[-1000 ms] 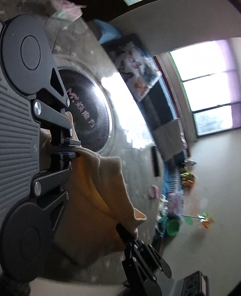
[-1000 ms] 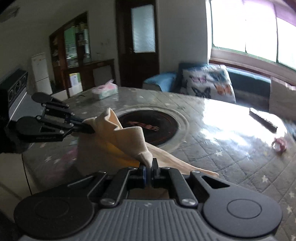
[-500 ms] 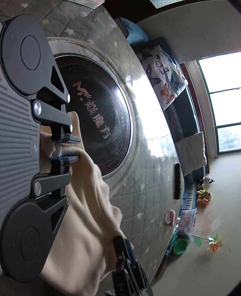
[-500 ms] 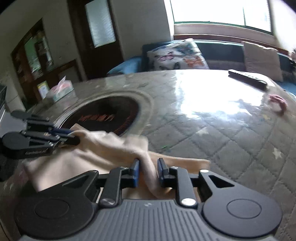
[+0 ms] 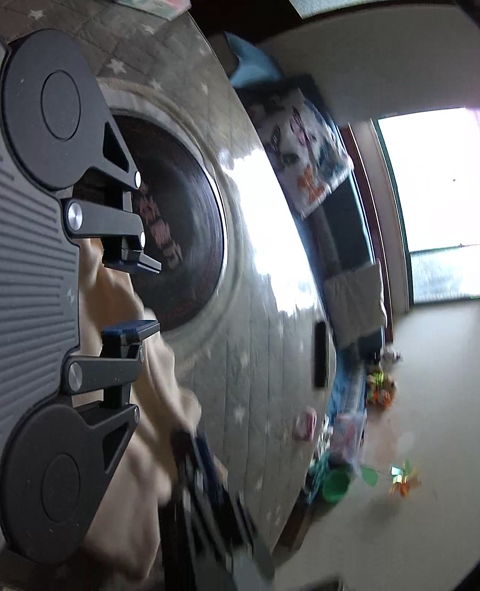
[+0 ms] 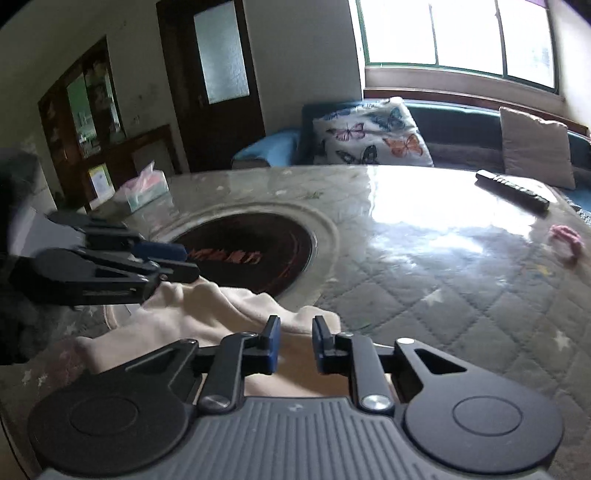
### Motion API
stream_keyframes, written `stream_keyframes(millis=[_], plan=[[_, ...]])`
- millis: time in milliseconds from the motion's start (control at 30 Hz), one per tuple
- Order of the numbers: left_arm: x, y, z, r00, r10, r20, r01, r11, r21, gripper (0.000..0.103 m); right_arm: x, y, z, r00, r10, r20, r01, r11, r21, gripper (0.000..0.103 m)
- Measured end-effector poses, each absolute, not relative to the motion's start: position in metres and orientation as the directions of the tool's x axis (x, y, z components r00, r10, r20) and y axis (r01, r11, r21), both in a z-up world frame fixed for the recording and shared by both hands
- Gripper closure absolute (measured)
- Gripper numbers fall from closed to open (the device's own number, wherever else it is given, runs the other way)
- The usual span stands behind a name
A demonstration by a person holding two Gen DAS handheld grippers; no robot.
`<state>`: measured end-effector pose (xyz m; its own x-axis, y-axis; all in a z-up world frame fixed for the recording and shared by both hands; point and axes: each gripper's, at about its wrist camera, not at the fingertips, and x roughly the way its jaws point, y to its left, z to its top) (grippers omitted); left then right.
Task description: Fold clothes
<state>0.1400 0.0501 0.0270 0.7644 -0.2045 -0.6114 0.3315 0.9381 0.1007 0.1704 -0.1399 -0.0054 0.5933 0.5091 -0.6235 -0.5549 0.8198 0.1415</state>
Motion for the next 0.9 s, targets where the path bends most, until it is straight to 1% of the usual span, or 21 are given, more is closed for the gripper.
stream_keyframes(millis=[100, 167, 267, 367, 600, 700, 800, 833, 900], plan=[[0.142, 0.04, 0.023, 0.73, -0.254, -0.634, 0.383, 0.921, 0.073, 0.075, 0.181, -0.131, -0.013, 0.588, 0.479, -0.652, -0.537, 0.833, 0.128, 0.09], [0.145, 0.031, 0.017, 0.707, -0.271, -0.653, 0.413, 0.908, 0.07, 0.079, 0.187, -0.128, -0.019, 0.588, 0.459, -0.666, -0.522, 0.844, 0.12, 0.09], [0.151, 0.023, 0.007, 0.686, -0.284, -0.67, 0.431, 0.9, 0.06, 0.079, 0.187, -0.127, -0.023, 0.602, 0.442, -0.665, -0.515, 0.851, 0.099, 0.091], [0.161, 0.02, 0.0, 0.671, -0.274, -0.689, 0.417, 0.908, 0.045, 0.079, 0.188, -0.128, -0.025, 0.6, 0.448, -0.663, -0.523, 0.847, 0.098, 0.091], [0.163, 0.02, -0.002, 0.672, -0.273, -0.688, 0.41, 0.911, 0.038, 0.078, 0.169, -0.148, -0.007, 0.619, 0.474, -0.626, -0.527, 0.842, 0.117, 0.09], [0.164, 0.02, -0.002, 0.674, -0.273, -0.686, 0.404, 0.914, 0.033, 0.078, 0.153, -0.156, -0.008, 0.622, 0.454, -0.638, -0.531, 0.843, 0.082, 0.09], [0.162, 0.021, -0.002, 0.678, -0.27, -0.683, 0.4, 0.916, 0.035, 0.078, 0.149, -0.166, -0.017, 0.639, 0.404, -0.655, -0.494, 0.868, 0.053, 0.091], [0.162, 0.021, -0.002, 0.681, -0.268, -0.682, 0.399, 0.916, 0.038, 0.078, 0.151, -0.17, -0.021, 0.644, 0.388, -0.659, -0.476, 0.878, 0.051, 0.091], [0.158, 0.021, -0.001, 0.684, -0.266, -0.679, 0.396, 0.918, 0.039, 0.078, 0.156, -0.176, -0.026, 0.636, 0.404, -0.658, -0.461, 0.882, 0.096, 0.092]])
